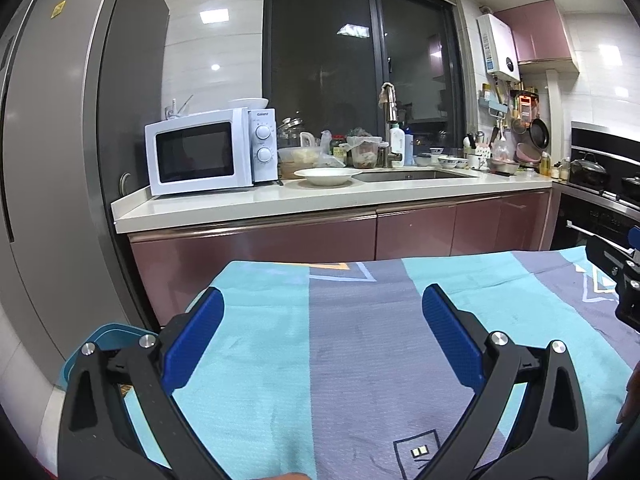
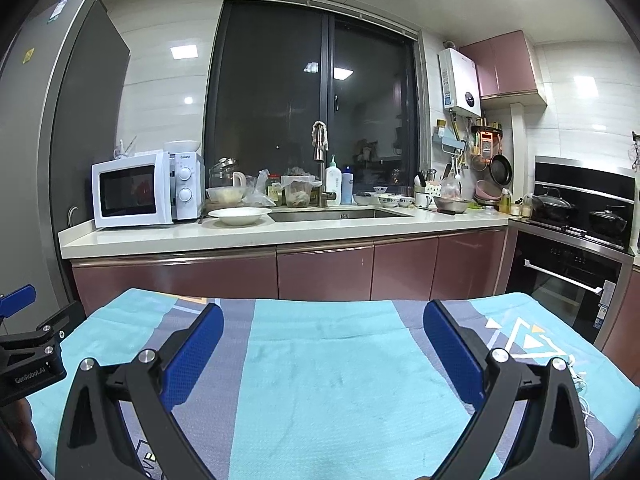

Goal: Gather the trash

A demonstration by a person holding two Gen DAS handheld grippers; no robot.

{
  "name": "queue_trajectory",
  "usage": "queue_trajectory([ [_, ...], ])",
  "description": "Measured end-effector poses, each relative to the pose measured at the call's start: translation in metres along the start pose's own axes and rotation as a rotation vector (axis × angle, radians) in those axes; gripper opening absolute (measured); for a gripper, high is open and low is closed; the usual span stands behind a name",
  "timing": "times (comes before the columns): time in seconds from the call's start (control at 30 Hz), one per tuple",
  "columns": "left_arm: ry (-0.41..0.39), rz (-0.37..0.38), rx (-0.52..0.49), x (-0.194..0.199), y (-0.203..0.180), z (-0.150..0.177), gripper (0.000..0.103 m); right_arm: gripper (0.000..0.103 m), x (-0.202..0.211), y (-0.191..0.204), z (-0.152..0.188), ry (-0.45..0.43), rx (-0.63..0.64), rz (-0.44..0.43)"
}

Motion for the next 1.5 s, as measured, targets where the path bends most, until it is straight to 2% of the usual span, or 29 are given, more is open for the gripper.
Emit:
queue_trajectory([
  [0.43,-0.028,0.02,-0.015,0.012,-0.003,0.001,0.098,0.097,0.009,0.0,-0.002,-0.03,0.002,0.011],
  [1.5,-0.046,0.036,-0.018,0.021,-0.007,-0.002,0.098,0.097,0.016,0.003,-0.002,-0.034,0.015,0.016],
])
Point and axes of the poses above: each gripper's, at about its wrist camera, not at the fingertips, and x roughly against the way its jaws point, y to its left, z to its underside, the point moved 3 cm from there along -x, roughly the way its jaws point, and after that the axes turned 9 degrees about -x, right-handed, at the moved point
